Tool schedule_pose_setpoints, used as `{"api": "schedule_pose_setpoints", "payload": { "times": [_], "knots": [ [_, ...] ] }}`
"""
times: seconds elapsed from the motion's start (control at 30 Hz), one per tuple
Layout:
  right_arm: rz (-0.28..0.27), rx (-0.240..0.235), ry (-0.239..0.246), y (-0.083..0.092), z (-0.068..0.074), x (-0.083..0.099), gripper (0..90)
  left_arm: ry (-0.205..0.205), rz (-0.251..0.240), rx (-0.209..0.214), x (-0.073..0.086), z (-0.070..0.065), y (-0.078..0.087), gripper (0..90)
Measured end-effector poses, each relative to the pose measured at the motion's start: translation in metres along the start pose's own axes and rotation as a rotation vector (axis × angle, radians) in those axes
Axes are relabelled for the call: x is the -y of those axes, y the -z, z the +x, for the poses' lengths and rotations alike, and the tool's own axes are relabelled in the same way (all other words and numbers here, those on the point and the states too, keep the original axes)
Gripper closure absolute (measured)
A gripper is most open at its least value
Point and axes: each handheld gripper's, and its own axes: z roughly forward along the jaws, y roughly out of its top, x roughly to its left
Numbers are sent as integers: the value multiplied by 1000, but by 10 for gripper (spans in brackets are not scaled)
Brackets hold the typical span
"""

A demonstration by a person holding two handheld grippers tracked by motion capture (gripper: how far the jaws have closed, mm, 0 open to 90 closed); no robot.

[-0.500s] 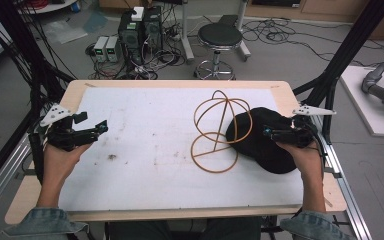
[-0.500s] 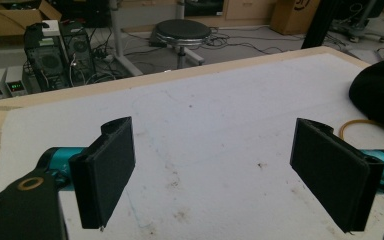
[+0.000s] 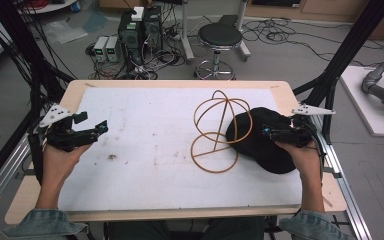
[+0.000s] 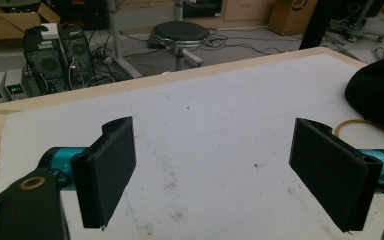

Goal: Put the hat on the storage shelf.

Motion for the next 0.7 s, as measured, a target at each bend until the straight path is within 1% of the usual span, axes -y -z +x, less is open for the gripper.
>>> {"api": "schedule_pose_setpoints", "payload": {
  "times": [0.13, 0.23, 0.3, 0.47, 0.7],
  "knots": [
    [-1, 4, 12, -2, -1, 0, 193, 2, -3, 3, 0, 0, 1, 190],
    [-2, 16, 6, -2, -3, 0, 193, 2, -6, 10, 0, 0, 1, 190],
    [-4, 18, 2, -2, -4, 0, 193, 2, -6, 7, 1, 0, 1, 190],
    [-21, 26, 4, -6, -5, -1, 193, 8, -5, 11, 2, 1, 2, 190],
    [22, 54, 22, -22, -10, -1, 193, 7, -1, 18, 3, 1, 4, 190]
  ]
}}
